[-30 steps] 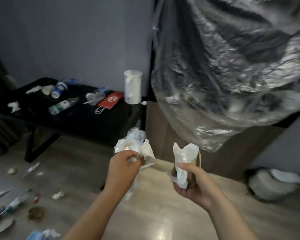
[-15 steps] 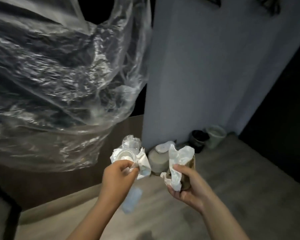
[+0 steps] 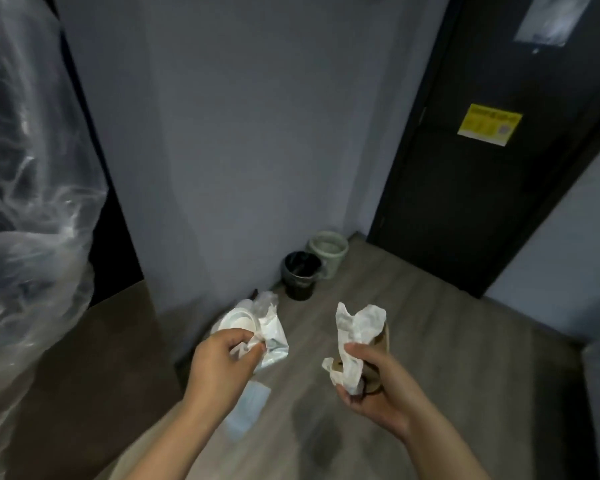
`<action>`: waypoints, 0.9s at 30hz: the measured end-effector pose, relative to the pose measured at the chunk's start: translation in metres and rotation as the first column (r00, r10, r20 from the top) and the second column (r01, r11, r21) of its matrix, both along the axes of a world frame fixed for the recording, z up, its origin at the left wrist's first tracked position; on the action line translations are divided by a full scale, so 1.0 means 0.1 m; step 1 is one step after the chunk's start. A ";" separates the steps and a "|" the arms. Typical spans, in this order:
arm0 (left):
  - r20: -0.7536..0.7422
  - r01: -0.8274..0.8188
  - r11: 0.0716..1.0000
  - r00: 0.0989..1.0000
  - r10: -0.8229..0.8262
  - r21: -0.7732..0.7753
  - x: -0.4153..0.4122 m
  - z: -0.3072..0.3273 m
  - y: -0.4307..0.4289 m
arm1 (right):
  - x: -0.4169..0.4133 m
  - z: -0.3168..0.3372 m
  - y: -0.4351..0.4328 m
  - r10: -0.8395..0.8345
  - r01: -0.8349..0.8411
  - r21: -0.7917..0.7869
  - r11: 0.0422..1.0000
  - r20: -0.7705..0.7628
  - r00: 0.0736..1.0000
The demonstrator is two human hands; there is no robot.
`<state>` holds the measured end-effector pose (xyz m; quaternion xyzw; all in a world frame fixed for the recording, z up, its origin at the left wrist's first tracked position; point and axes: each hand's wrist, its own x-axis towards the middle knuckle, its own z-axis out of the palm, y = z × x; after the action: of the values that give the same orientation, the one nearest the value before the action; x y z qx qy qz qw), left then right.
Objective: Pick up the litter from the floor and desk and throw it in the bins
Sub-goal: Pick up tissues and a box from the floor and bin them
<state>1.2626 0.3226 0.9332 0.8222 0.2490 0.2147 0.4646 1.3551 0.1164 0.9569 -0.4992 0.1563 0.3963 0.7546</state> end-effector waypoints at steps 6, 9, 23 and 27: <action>-0.053 0.097 0.995 0.994 -0.097 -0.001 1.08 -0.11 0.30 | 0.86 -0.02 0.26 -0.085 0.085 -0.005 0.996 -0.004 0.996; -0.061 0.126 0.992 0.990 -0.126 -0.005 1.63 -0.17 0.36 | 1.39 -0.11 0.33 -0.112 0.111 -0.017 0.994 -0.019 0.994; -0.080 0.012 1.000 0.997 -0.010 0.023 4.34 -0.31 0.62 | 4.32 -0.21 0.65 0.140 -0.141 -0.002 0.990 -0.047 0.989; -0.096 -0.008 1.000 0.995 0.007 -0.009 5.01 -0.43 0.84 | 5.03 -0.37 0.87 0.208 -0.208 -0.058 0.976 -0.002 0.978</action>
<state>1.7641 0.4071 0.8905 0.8286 0.2749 0.1757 0.4551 1.8581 0.2036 0.9194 -0.5351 0.1129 0.4672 0.6947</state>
